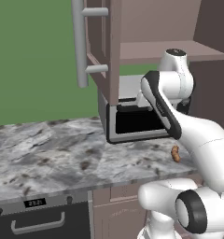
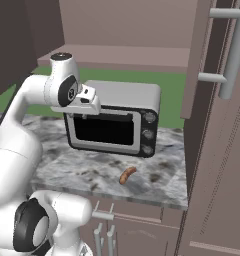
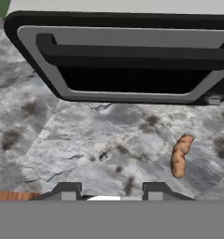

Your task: Pick the potato from the counter and place it in the cabinet. Then close the cabinet.

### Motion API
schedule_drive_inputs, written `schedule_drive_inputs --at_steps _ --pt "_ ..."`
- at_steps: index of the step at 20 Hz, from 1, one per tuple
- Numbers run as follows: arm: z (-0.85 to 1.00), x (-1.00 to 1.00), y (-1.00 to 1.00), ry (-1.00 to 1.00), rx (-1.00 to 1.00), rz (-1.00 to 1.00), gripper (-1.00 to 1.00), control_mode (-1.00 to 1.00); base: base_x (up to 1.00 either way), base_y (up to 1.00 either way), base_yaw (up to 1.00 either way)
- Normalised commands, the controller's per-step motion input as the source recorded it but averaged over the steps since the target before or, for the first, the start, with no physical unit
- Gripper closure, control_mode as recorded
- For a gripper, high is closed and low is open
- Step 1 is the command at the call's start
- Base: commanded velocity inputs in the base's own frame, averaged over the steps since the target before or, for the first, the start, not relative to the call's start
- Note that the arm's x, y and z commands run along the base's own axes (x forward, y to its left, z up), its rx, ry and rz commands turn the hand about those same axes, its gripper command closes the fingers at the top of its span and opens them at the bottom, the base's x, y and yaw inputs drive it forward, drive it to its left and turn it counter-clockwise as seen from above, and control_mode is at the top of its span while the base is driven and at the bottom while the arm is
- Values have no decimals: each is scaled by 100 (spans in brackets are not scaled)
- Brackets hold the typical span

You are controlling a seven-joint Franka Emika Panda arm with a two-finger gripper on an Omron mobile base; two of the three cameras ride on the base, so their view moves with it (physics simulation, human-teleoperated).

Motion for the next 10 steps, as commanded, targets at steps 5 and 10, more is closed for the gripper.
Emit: schedule_drive_inputs --at_steps 5,10 --pt "-8 -12 -23 0 1 0 -100 -100 0 0 0" --pt "-27 -29 -53 0 5 -3 -100 -100 0 0 0"
